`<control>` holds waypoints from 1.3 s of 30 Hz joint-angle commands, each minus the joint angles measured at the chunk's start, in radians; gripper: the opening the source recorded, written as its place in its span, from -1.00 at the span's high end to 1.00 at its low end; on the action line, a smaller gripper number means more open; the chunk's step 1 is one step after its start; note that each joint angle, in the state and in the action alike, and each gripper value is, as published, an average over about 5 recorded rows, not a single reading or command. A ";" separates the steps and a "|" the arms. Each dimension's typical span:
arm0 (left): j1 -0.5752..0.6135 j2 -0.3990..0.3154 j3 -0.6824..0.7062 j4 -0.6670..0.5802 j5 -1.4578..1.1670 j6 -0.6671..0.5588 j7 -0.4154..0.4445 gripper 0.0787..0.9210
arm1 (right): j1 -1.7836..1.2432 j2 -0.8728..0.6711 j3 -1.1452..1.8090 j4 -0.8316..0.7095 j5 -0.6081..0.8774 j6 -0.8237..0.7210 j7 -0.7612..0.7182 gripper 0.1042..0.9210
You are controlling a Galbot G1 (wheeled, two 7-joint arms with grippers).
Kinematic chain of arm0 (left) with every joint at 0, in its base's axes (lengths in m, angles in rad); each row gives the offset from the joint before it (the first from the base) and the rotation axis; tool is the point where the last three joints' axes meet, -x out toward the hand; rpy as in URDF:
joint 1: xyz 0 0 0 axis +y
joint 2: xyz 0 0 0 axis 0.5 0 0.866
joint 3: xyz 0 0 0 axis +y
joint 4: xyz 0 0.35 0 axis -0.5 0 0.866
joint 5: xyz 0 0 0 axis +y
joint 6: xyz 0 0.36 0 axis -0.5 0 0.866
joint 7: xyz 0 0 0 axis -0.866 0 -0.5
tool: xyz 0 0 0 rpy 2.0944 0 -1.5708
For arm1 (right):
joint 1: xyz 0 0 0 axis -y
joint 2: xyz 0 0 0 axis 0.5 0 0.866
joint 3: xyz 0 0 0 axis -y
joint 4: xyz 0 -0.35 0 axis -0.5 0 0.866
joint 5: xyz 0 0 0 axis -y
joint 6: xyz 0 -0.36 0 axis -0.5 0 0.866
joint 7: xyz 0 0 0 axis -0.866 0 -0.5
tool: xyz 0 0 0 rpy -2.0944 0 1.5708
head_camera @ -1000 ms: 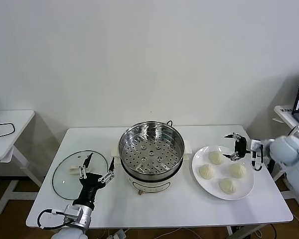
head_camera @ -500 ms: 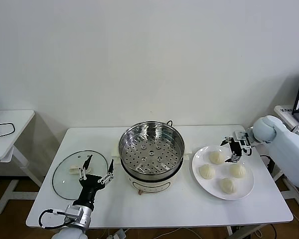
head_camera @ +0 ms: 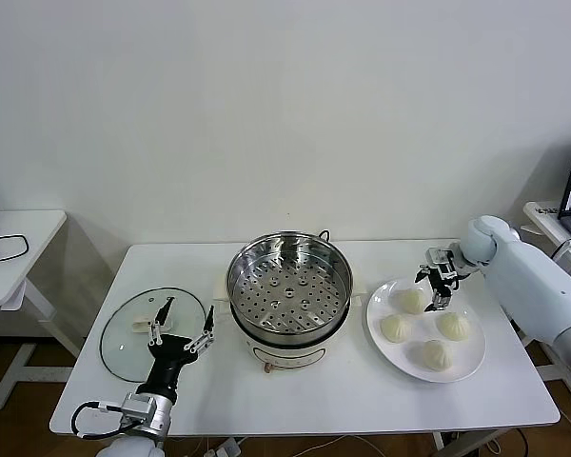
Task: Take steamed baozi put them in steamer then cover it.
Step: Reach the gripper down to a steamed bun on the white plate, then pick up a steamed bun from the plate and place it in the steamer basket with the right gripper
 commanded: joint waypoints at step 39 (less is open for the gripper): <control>0.002 -0.004 -0.005 -0.018 0.000 0.001 -0.004 -0.77 | 0.195 -0.191 -0.204 0.256 0.283 0.056 -0.045 -0.40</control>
